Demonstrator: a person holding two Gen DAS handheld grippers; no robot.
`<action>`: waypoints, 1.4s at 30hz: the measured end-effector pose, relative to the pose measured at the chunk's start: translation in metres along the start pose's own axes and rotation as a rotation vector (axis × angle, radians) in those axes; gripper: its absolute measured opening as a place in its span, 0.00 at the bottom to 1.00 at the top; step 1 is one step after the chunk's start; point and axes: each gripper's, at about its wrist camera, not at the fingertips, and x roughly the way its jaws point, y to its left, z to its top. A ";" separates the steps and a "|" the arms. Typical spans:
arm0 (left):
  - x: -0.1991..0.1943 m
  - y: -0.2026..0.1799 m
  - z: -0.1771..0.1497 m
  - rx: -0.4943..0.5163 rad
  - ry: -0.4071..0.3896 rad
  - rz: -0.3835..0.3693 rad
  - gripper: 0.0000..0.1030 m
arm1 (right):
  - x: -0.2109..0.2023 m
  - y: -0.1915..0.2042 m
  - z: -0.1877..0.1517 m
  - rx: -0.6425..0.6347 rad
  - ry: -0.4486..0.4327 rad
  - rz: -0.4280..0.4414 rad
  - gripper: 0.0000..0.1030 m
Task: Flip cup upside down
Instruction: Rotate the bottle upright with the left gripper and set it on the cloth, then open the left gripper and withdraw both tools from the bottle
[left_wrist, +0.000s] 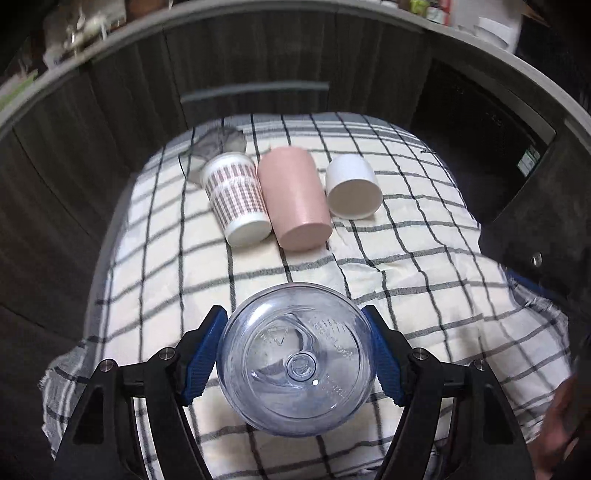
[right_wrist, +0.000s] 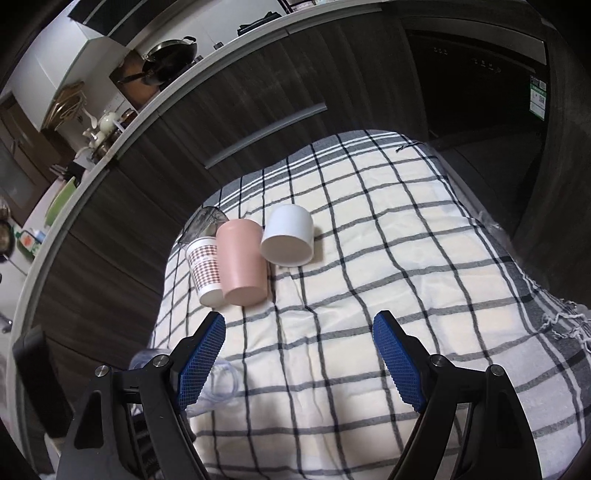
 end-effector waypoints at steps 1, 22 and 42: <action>0.002 0.002 0.003 -0.008 0.012 -0.010 0.71 | 0.002 0.000 0.002 0.007 0.007 0.007 0.80; 0.018 0.019 0.019 -0.093 0.008 -0.057 0.83 | 0.029 -0.006 0.008 0.029 0.030 -0.016 0.80; -0.093 0.018 -0.011 -0.079 -0.266 0.057 0.90 | -0.053 0.046 -0.007 -0.164 -0.151 -0.073 0.80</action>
